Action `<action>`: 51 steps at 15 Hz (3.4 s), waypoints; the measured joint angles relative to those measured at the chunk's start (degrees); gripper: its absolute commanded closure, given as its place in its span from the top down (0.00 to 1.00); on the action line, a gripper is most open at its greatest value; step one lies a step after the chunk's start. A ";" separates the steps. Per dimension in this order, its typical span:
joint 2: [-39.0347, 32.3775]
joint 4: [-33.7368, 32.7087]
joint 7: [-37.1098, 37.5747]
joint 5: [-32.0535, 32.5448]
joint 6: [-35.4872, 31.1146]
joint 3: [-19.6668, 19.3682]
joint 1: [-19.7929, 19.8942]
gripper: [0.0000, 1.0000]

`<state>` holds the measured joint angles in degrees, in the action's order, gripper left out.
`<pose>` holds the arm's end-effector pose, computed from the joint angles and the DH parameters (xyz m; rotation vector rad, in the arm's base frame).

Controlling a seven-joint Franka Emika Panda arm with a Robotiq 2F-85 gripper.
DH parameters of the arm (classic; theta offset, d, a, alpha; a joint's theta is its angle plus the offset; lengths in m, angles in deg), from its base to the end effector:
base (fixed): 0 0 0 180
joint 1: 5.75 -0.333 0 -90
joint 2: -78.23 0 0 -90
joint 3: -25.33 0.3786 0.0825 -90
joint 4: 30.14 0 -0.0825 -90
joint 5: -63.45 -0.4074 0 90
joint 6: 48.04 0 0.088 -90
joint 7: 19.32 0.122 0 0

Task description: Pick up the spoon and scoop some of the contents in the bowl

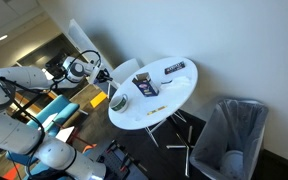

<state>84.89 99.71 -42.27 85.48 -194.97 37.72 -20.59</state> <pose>0.4899 0.2586 0.4863 2.3425 1.5348 0.5900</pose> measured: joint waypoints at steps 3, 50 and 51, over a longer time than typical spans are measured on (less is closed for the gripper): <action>0.10 -0.25 -0.01 0.00 0.01 0.04 0.07 0.03; 27.31 29.53 -26.70 -31.80 -12.35 -21.50 -9.82 0.03; 27.31 29.53 -27.64 -31.82 -12.95 -22.46 -10.28 0.03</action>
<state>112.20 129.24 -69.91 53.66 -207.91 15.26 -30.87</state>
